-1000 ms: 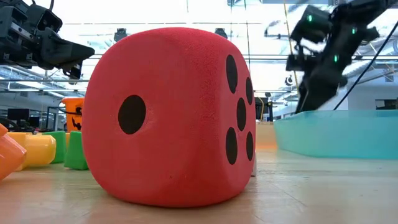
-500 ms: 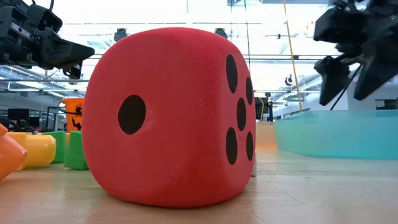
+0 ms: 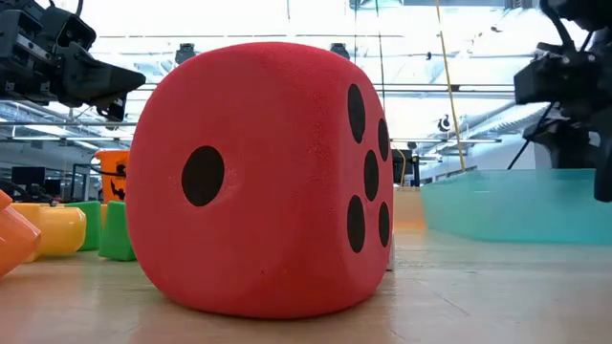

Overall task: Pick & Place Toys
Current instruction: Adjust the blue bin

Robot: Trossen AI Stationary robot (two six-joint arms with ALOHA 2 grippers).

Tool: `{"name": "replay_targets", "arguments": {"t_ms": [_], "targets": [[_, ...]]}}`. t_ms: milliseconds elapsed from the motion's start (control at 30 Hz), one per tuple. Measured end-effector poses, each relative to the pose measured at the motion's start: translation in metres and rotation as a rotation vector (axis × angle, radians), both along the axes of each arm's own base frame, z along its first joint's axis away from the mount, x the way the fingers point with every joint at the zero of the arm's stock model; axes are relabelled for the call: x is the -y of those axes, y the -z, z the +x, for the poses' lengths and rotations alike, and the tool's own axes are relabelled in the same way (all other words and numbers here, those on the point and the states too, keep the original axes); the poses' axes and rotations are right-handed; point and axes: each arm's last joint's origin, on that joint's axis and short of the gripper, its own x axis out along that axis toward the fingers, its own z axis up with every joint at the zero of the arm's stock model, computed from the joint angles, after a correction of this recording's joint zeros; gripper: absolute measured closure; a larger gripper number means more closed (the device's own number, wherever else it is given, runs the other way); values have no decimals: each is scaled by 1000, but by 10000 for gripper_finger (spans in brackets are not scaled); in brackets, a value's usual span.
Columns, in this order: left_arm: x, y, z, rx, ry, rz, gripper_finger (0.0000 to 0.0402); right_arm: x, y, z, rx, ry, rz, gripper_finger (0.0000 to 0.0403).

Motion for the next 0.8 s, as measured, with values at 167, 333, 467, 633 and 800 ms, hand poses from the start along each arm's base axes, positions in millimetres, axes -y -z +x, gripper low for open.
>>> {"name": "replay_targets", "arguments": {"t_ms": [167, 333, 467, 633, 800], "targets": [[0, 0, 0, 0, 0, 0, 392, 5, 4, -11, -113, 71, -28, 276], [0, 0, 0, 0, 0, 0, 391, 6, 4, -14, -155, 121, -3, 340], [0, 0, 0, 0, 0, 0, 391, 4, 4, -11, -125, 120, 19, 366], [0, 0, 0, 0, 0, 0, 391, 4, 4, -9, -106, 98, 10, 358], [0, 0, 0, -1, 0, 0, 392, 4, 3, -9, -104, 97, 11, 307]]}}
